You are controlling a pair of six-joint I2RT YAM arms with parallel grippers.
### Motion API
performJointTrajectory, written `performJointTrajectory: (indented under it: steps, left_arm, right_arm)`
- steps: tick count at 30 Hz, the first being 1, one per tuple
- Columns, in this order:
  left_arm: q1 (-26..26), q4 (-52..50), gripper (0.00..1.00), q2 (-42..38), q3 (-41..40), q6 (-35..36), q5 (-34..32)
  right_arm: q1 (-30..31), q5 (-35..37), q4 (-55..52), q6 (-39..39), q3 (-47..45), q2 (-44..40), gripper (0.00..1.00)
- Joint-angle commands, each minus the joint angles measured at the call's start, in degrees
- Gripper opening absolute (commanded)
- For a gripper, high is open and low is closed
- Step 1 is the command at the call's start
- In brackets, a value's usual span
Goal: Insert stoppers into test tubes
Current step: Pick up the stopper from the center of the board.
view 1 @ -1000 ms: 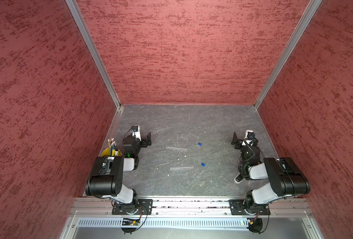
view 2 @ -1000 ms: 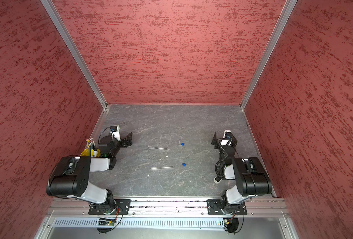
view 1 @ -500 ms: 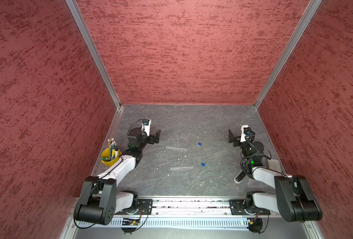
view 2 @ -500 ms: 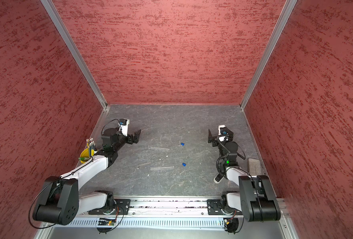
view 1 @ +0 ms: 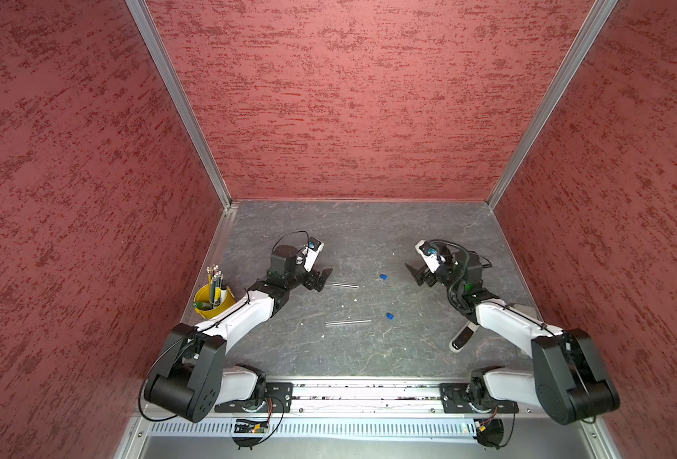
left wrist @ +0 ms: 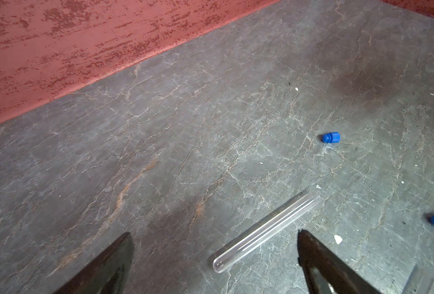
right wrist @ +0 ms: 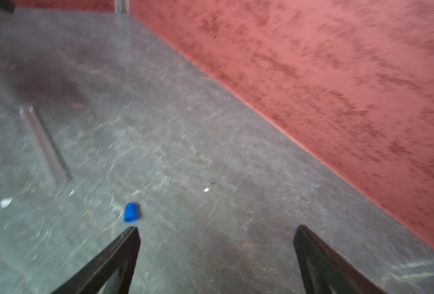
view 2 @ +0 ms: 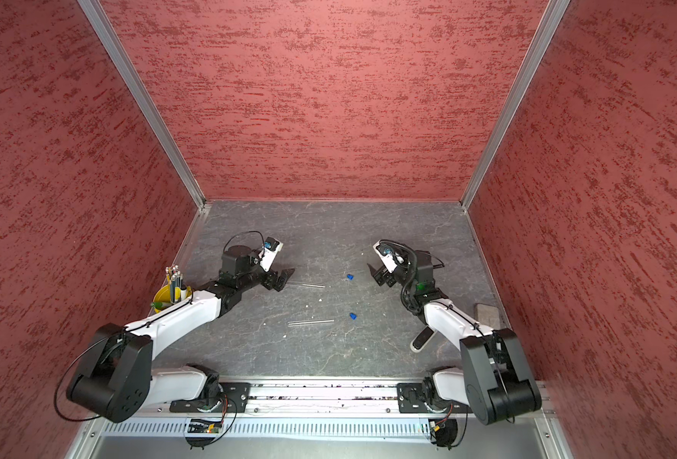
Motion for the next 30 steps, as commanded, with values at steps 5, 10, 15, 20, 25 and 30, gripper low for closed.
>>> performJointTrajectory:
  steps: [5, 10, 15, 20, 25, 30]
  left_arm:
    - [-0.77, -3.27, 1.00, 2.05, 1.47, 4.06, 0.84]
    - [-1.38, -3.67, 1.00, 3.11, 1.61, 5.50, 0.09]
    - [-1.41, -5.07, 0.99, 4.79, 2.66, 6.55, -0.43]
    - [-1.56, -4.66, 1.00, 6.12, 3.10, 7.96, -1.36]
    - [-1.55, -4.42, 0.99, 6.84, 3.48, 9.23, -2.45]
    - [-1.54, -4.71, 1.00, 7.69, 3.63, 9.54, -2.93]
  right_arm:
    - [3.25, -1.51, -13.88, -8.69, 4.39, 4.89, 0.93]
    - [4.43, -3.32, -16.99, -8.00, 7.90, 10.03, 0.89]
    - [5.02, -4.71, -20.35, -7.99, 12.30, 15.52, 0.79]
    - [5.86, -5.67, -21.17, -7.55, 15.30, 19.26, 0.69]
    - [6.48, -6.46, -23.63, -8.10, 19.73, 23.78, 0.60]
    - [6.74, -6.96, -24.96, -8.52, 22.14, 26.34, 0.54]
